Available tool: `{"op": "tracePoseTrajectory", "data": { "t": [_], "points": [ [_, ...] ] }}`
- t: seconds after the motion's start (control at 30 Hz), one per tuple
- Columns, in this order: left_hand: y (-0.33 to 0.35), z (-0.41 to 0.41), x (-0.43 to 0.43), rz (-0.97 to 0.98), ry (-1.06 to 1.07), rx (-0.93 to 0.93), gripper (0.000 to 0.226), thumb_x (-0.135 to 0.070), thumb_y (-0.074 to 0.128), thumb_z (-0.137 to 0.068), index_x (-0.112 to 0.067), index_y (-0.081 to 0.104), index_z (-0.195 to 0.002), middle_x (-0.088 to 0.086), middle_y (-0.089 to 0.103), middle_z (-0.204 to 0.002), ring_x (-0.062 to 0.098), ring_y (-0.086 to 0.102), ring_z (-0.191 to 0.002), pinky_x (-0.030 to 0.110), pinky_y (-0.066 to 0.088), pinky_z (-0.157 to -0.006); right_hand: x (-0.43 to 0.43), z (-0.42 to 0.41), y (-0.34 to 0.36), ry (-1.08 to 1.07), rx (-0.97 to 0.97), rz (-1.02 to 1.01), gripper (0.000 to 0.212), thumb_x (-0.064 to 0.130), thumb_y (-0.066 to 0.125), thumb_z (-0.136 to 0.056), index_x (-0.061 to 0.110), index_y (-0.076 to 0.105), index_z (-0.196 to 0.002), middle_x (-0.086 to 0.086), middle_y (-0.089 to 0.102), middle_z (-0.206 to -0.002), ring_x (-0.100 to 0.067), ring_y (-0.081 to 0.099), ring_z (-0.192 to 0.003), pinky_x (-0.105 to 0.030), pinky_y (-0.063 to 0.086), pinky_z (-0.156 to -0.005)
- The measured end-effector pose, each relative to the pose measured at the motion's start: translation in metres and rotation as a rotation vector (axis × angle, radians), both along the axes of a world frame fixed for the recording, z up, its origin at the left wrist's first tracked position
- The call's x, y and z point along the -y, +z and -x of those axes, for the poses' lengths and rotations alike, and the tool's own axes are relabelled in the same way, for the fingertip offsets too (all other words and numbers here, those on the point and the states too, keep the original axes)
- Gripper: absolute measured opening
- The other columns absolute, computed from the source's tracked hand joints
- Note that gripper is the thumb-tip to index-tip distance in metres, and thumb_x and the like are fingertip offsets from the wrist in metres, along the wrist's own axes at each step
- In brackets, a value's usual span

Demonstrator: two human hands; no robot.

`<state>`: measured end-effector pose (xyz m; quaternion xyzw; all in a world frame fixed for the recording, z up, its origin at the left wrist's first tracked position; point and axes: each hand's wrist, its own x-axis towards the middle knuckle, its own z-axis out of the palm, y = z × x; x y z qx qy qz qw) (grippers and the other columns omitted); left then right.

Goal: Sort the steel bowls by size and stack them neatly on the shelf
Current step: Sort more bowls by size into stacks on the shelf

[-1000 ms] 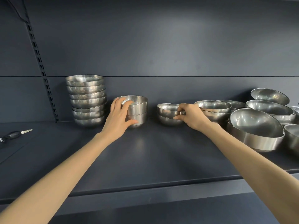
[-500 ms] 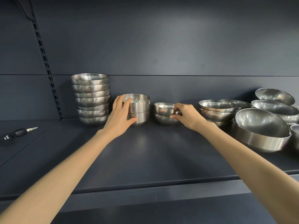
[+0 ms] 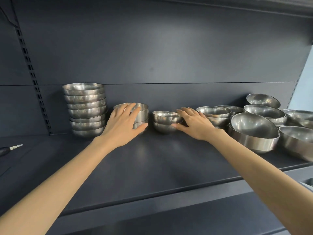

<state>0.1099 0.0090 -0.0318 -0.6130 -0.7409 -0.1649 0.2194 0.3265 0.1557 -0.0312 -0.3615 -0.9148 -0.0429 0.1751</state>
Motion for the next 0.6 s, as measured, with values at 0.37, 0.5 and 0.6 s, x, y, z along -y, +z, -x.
{"op": "tracePoseTrajectory", "data": {
  "t": [0.37,0.5,0.6],
  "points": [
    [0.008,-0.024,0.015,0.052,-0.053,-0.03,0.076,-0.068,0.024,-0.092,-0.022,0.021,-0.151,-0.001,0.017,-0.16,0.021,0.007,-0.148,0.041,0.011,-0.117,0.042,-0.049,0.005,-0.229,-0.041,-0.103,0.079,0.071,0.036,-0.086,0.023,0.027,-0.149,0.003,0.028,-0.154,-0.021,0.021,-0.144,-0.05,0.012,-0.116],
    [0.016,-0.05,0.006,0.046,-0.162,0.017,0.069,-0.06,0.031,-0.096,-0.021,0.02,-0.152,-0.003,0.015,-0.16,0.018,0.005,-0.148,0.041,0.013,-0.118,0.044,-0.074,0.011,-0.28,-0.1,-0.057,0.071,0.068,0.042,-0.087,0.025,0.035,-0.144,0.003,0.033,-0.152,-0.022,0.026,-0.142,-0.049,0.015,-0.115],
    [0.023,-0.072,-0.004,0.037,-0.234,0.045,0.066,-0.057,0.033,-0.097,-0.021,0.022,-0.151,-0.006,0.018,-0.159,0.016,0.007,-0.147,0.038,0.013,-0.118,0.036,-0.094,0.021,-0.311,-0.151,-0.045,0.068,0.065,0.041,-0.089,0.021,0.04,-0.141,-0.001,0.039,-0.148,-0.023,0.031,-0.139,-0.047,0.02,-0.113]
  ]
}}
